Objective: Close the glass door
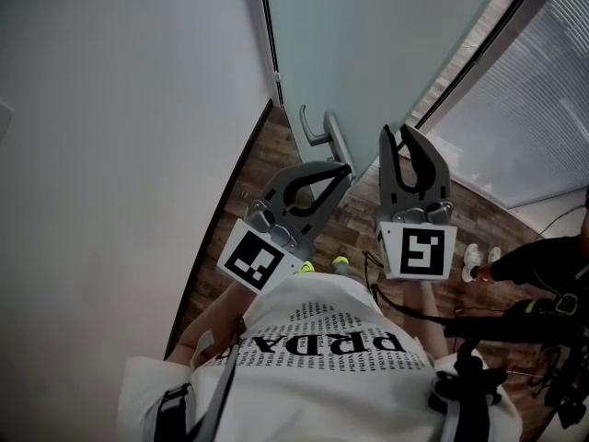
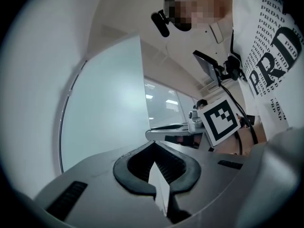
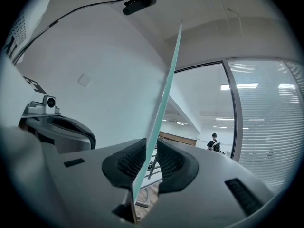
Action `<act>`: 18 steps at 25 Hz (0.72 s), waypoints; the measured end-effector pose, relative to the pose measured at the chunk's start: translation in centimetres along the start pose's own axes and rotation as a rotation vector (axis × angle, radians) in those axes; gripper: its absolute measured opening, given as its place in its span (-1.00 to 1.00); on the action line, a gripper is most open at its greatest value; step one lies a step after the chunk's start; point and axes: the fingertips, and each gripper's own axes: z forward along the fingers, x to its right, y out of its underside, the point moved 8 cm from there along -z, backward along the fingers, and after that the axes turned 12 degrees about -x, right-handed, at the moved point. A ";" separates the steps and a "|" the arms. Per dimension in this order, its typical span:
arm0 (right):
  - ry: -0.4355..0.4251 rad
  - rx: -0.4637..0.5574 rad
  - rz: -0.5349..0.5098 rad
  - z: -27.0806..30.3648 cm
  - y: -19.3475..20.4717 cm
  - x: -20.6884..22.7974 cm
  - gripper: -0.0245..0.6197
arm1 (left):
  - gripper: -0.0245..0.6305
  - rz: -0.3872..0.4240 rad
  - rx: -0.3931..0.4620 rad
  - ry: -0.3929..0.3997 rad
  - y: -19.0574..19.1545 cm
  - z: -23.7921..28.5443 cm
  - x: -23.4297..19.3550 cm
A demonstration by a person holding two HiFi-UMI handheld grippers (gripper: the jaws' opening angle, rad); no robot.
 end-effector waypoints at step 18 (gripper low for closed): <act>-0.102 0.017 -0.059 0.5 -0.2 -1.9 -0.73 | -0.95 0.011 0.062 -0.098 -2.2 2.4 -2.6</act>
